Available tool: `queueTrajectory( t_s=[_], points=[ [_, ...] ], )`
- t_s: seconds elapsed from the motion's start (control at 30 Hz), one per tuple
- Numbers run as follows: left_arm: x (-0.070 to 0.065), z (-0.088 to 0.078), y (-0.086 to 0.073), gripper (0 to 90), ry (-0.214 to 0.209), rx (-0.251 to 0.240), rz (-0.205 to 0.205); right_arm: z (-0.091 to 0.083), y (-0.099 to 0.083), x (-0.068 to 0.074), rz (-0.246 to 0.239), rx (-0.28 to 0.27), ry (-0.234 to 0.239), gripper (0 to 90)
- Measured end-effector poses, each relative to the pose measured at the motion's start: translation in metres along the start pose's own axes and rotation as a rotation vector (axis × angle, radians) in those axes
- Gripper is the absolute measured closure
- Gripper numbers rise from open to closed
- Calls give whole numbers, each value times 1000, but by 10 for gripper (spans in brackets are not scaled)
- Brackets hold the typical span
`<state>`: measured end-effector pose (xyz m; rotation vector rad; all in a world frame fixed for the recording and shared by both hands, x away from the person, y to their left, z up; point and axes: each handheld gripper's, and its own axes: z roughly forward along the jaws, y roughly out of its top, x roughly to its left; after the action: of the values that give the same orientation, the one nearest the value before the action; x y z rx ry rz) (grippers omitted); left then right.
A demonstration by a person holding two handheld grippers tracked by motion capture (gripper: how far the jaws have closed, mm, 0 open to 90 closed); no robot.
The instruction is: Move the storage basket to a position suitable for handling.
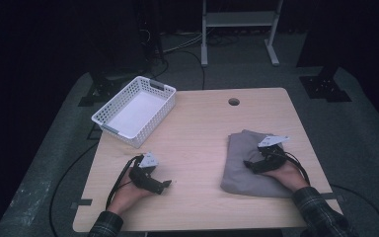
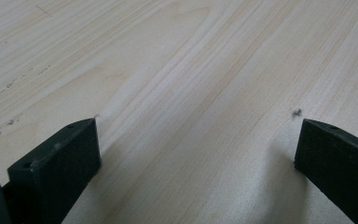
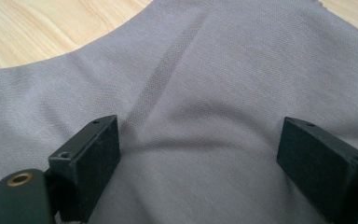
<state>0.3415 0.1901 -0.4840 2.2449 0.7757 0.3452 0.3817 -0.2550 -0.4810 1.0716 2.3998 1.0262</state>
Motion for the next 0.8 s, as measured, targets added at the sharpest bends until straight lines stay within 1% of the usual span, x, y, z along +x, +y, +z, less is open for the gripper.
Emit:
queueTrajectory(
  t_s=[0.47,0.57,0.8],
  points=[
    [0,0,0,0,-1,2,0,-24,-23,-6,19,-1,-15,116],
    [1,0,1,0,9,3,-7,-28,-27,-7,23,-2,-18,115],
    [1,0,1,0,9,4,-7,-36,-37,-8,32,-6,-26,114]
  ],
)
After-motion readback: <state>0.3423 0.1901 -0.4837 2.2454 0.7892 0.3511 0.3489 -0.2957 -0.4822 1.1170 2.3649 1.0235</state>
